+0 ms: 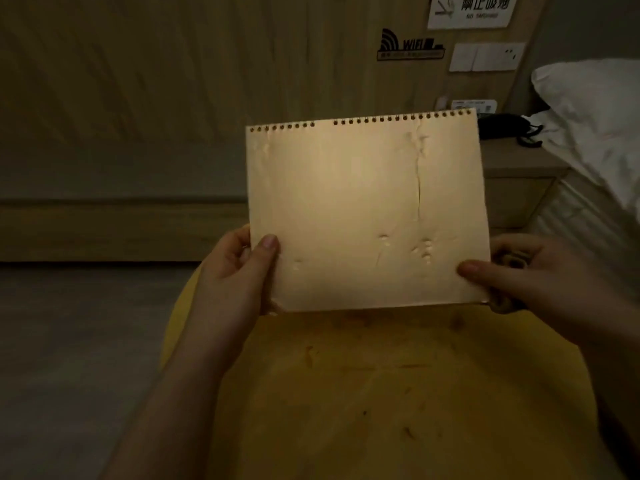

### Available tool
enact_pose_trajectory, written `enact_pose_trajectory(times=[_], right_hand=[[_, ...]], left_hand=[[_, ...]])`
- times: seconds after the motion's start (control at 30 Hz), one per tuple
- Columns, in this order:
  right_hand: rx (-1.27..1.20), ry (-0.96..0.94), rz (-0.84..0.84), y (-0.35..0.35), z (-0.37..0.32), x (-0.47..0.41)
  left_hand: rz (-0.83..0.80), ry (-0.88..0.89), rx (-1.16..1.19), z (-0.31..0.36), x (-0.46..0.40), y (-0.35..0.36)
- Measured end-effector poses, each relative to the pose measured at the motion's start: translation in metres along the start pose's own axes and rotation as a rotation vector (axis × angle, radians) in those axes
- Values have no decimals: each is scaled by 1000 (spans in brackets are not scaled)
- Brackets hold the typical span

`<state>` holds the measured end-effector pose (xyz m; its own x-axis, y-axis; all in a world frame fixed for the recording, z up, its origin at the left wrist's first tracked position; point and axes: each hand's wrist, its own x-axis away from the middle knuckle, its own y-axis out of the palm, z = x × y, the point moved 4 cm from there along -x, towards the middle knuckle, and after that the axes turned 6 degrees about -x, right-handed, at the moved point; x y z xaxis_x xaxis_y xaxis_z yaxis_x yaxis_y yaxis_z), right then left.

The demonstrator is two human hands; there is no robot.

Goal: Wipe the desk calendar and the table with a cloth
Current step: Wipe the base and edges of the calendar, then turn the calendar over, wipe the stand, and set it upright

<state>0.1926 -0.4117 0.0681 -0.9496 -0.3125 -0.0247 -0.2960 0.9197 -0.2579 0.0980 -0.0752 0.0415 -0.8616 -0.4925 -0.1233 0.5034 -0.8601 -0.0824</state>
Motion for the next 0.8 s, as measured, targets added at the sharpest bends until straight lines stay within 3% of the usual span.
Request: enact_pose_trajectory(times=[0.2, 0.4, 0.57, 0.8], right_hand=[[92, -55, -3, 9, -11, 13], [-3, -100, 161, -10, -45, -7], [-58, -58, 72, -8, -79, -32], [-114, -56, 71, -14, -66, -40]], left_hand=[[91, 85, 71, -2, -4, 9], [55, 175, 128, 3, 0, 12], [25, 166, 136, -3, 1, 15], [24, 144, 135, -7, -1, 20]])
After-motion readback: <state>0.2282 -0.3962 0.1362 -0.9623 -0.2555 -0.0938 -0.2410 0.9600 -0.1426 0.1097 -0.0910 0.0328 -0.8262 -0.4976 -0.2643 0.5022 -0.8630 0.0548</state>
